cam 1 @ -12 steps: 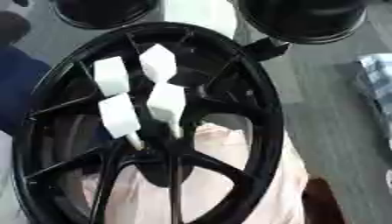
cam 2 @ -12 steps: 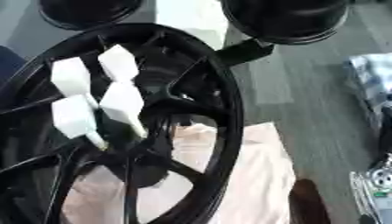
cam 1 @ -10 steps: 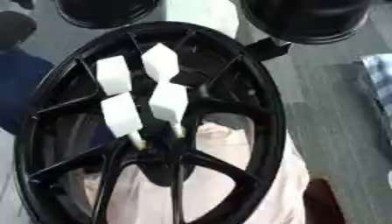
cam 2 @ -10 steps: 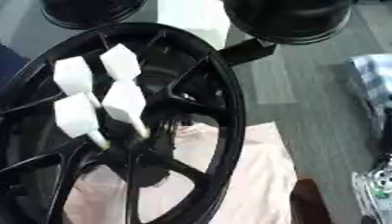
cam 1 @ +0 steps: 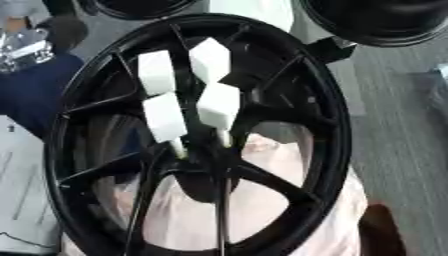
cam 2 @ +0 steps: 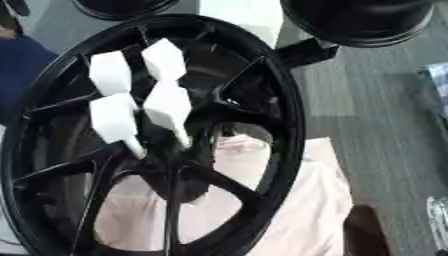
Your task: Pull the pin out of the wheel hub.
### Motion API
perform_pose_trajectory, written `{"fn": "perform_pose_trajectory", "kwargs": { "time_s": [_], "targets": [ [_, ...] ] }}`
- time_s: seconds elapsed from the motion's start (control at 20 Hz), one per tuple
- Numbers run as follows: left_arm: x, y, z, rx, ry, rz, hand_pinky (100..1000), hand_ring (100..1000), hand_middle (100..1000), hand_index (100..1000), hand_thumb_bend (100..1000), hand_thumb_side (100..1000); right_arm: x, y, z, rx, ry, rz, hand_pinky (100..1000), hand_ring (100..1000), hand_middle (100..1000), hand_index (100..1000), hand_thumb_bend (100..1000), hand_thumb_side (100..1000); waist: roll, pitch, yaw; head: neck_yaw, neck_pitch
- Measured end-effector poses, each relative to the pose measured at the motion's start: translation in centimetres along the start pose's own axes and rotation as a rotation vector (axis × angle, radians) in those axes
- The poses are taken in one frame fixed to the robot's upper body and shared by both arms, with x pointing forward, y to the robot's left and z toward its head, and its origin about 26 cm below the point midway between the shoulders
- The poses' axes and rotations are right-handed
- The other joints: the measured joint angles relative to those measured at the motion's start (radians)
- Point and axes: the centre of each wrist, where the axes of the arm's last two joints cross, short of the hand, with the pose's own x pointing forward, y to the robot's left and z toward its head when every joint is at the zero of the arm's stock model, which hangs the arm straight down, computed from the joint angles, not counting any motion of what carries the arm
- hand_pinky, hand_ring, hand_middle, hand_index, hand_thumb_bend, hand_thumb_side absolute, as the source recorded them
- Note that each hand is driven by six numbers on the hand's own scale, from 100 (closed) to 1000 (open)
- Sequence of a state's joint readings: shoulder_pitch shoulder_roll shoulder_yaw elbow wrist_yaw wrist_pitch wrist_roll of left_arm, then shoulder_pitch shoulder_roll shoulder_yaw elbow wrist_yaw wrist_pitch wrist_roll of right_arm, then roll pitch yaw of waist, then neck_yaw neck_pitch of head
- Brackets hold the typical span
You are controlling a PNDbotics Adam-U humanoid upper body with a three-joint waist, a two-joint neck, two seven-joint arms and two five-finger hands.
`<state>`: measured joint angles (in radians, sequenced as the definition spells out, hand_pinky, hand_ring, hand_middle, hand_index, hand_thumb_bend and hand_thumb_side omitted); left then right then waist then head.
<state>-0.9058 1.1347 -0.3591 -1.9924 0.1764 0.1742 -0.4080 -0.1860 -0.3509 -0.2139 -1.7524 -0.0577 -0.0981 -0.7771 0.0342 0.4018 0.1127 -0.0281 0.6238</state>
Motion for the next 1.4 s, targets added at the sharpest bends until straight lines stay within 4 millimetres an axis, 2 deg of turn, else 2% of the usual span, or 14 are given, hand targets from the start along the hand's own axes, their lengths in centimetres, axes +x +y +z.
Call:
{"fn": "perform_pose_trajectory", "kwargs": {
  "time_s": [0.25, 0.4, 0.6, 1.1, 1.25, 1.4],
  "targets": [
    [1.0, -0.2, -1.2, -0.033, -0.009, 0.022, 652, 604, 639, 823, 253, 666, 0.0, 0.0, 0.0, 0.003, -0.002, 0.002, 693, 769, 559, 634, 100, 740, 0.000, 0.000, 0.005, -0.001, 0.000],
    [1.5, -0.6, -2.1, -0.080, -0.004, 0.029, 664, 625, 679, 845, 295, 707, 0.0, 0.1, 0.1, 0.005, -0.001, 0.002, 693, 769, 559, 634, 100, 744, 0.001, 0.000, 0.005, -0.006, 0.000],
    [1.9, -1.6, -3.1, -0.165, 0.021, 0.023, 672, 639, 684, 843, 301, 694, 0.0, 0.1, 0.1, 0.004, 0.001, 0.004, 692, 767, 557, 634, 100, 745, 0.003, 0.000, 0.004, -0.015, 0.000],
    [3.2, -2.4, -4.7, -0.310, 0.073, -0.002, 709, 684, 711, 843, 370, 752, 0.0, 0.0, 0.1, 0.002, 0.002, 0.005, 692, 766, 556, 633, 100, 754, 0.005, 0.000, 0.007, -0.023, 0.000],
    [3.3, -2.7, -4.9, -0.336, 0.090, -0.009, 714, 688, 722, 859, 397, 708, 0.0, 0.0, 0.1, 0.001, 0.002, 0.005, 692, 767, 556, 633, 100, 759, 0.004, 0.000, 0.009, -0.022, 0.000],
    [3.3, -3.0, -5.1, -0.353, 0.104, -0.012, 692, 653, 715, 865, 422, 605, 0.0, 0.0, 0.1, 0.001, 0.002, 0.005, 692, 767, 556, 632, 100, 761, 0.004, 0.000, 0.009, -0.019, 0.000]
  ]
}}
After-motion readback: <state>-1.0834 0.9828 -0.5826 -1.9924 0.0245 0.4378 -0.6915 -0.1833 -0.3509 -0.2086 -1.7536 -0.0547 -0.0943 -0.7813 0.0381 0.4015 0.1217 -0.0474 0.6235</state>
